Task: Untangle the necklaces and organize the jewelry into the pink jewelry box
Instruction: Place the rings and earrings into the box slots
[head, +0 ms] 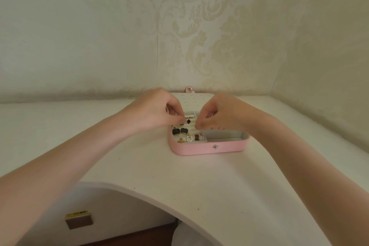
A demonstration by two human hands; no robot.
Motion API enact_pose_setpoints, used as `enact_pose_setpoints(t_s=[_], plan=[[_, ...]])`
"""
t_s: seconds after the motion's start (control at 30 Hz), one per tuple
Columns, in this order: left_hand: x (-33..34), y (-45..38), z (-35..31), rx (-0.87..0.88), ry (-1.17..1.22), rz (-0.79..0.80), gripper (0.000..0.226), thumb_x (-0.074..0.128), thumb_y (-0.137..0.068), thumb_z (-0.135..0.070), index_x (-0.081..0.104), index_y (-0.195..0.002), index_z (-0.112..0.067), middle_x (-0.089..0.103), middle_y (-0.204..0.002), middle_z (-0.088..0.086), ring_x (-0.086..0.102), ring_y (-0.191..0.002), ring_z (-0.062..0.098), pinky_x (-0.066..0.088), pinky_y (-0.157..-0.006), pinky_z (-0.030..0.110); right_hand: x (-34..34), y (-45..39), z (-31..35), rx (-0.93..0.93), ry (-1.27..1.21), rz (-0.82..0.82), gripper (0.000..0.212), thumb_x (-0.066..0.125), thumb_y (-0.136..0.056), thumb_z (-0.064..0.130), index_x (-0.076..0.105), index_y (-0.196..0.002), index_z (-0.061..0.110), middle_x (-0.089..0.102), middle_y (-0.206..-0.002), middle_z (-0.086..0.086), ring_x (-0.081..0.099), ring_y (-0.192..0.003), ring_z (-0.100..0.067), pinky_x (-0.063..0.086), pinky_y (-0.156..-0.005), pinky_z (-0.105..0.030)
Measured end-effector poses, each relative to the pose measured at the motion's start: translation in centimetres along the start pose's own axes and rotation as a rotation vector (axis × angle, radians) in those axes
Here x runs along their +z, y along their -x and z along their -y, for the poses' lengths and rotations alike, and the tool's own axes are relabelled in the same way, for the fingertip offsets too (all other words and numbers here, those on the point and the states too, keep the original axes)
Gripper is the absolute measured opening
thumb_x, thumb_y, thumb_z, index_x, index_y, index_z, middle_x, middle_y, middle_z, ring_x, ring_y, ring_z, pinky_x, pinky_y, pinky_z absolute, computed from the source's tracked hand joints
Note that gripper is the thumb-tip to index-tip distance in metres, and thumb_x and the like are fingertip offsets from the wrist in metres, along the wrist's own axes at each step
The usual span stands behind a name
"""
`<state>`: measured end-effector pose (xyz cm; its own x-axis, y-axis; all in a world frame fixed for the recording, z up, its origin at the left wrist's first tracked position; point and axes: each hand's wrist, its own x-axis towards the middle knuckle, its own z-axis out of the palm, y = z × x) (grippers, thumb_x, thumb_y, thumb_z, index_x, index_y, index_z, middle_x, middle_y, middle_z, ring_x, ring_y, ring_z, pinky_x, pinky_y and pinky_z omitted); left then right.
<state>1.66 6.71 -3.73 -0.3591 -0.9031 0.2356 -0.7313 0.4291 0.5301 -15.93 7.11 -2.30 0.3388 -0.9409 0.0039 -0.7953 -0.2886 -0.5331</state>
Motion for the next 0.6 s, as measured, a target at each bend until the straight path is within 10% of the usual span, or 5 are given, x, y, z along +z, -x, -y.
enact_pose_setpoints(t_s=[0.33, 0.6], plan=[[1.3, 0.2, 0.7, -0.006, -0.023, 0.100, 0.009, 0.073, -0.075, -0.016, 0.072, -0.074, -0.025, 0.052, -0.059, -0.010, 0.041, -0.047, 0.000, 0.030, -0.046, 0.013, 2.5, -0.2, 1.3, 0.049, 0.143, 0.005, 0.019, 0.072, -0.075, 0.023, 0.071, -0.074, 0.004, 0.043, -0.049, 0.001, 0.036, -0.046, -0.010, 0.024, -0.038, -0.014], [1.3, 0.1, 0.8, -0.009, 0.013, 0.114, 0.006, 0.074, -0.075, -0.014, 0.074, -0.078, -0.019, 0.055, -0.059, -0.008, 0.044, -0.045, -0.003, 0.029, -0.044, 0.011, -1.0, 0.0, 0.3, 0.195, -0.194, -0.047, 0.013, 0.073, -0.079, 0.021, 0.067, -0.074, 0.011, 0.044, -0.037, 0.014, 0.035, -0.051, -0.013, 0.028, -0.049, -0.021]])
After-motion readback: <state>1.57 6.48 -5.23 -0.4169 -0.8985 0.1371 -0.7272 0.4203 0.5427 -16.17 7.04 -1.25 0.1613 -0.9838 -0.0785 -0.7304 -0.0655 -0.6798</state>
